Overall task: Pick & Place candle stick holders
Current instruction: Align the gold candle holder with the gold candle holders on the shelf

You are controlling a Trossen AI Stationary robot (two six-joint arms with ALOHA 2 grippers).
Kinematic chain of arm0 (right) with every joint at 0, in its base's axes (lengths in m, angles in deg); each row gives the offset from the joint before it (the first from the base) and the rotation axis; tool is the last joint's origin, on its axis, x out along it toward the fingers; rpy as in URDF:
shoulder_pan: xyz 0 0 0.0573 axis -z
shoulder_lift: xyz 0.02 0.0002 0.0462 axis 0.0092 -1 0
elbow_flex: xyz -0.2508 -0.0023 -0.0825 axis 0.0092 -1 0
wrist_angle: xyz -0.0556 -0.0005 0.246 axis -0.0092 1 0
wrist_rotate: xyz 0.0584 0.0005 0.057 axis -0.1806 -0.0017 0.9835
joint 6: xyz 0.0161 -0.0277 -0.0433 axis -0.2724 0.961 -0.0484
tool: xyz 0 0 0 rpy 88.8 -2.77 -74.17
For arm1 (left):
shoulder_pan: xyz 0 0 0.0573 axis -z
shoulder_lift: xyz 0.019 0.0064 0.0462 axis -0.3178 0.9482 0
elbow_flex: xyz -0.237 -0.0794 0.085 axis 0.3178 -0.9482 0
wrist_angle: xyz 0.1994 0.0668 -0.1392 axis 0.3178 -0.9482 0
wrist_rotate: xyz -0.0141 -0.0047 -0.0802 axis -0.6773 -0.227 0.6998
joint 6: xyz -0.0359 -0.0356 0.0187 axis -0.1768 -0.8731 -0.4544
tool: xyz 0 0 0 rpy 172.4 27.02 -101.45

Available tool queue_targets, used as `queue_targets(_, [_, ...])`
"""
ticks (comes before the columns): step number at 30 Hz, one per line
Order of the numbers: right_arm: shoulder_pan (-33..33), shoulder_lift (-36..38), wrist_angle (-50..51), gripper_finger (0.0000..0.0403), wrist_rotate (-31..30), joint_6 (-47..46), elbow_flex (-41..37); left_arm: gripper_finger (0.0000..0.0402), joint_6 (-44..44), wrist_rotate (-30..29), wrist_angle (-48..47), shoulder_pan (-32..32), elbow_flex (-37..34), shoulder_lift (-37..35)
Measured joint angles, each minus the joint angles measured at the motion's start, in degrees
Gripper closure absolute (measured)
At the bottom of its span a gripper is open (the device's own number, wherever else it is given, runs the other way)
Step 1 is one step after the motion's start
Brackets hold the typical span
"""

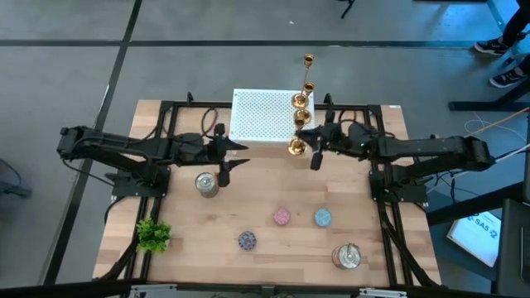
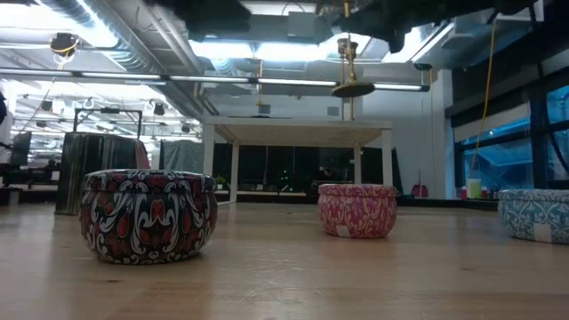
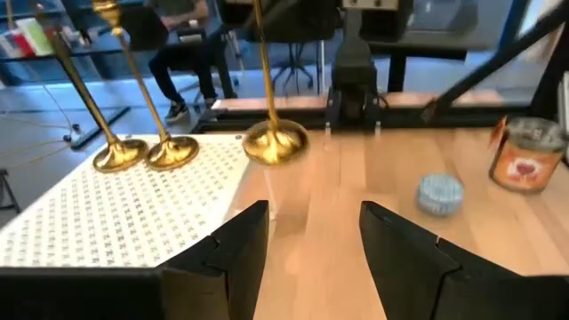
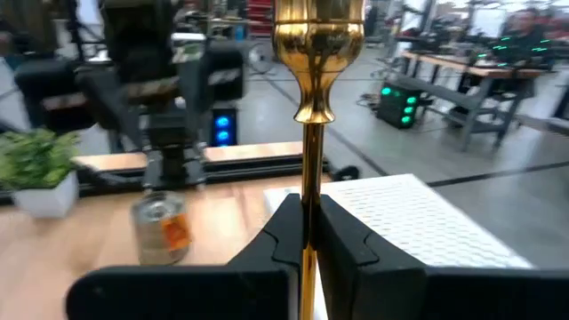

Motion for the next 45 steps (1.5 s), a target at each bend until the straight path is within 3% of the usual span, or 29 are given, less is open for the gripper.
queue_targets(6, [5.7, 2.0, 1.0, 0.0388, 0.0, 1.4, 0.0, 0.0227, -1.8, 3.7, 16.9, 1.1, -13.5, -7.0])
queue_targets(13, [13.5, 2.0, -9.9, 0.0389, 1.7, -1.4, -7.1, 0.0229, -7.4, 4.3, 19.2, 1.4, -20.6, -13.0])
queue_targets(17, [15.9, 1.7, -17.4, 0.0389, 3.5, -5.0, -12.0, 0.023, -8.2, 4.3, 18.9, 1.4, -21.7, -15.1])
queue_targets(25, [16.4, 0.6, -19.6, 0.0389, 3.7, -8.7, -14.1, 0.0231, -6.3, 4.3, 18.7, 1.4, -21.7, -16.0])
queue_targets(45, [16.4, -2.5, -22.9, 0.0386, 3.8, -4.2, -14.1, 0.0233, -6.8, 4.7, 18.6, 1.4, -21.7, -15.9])
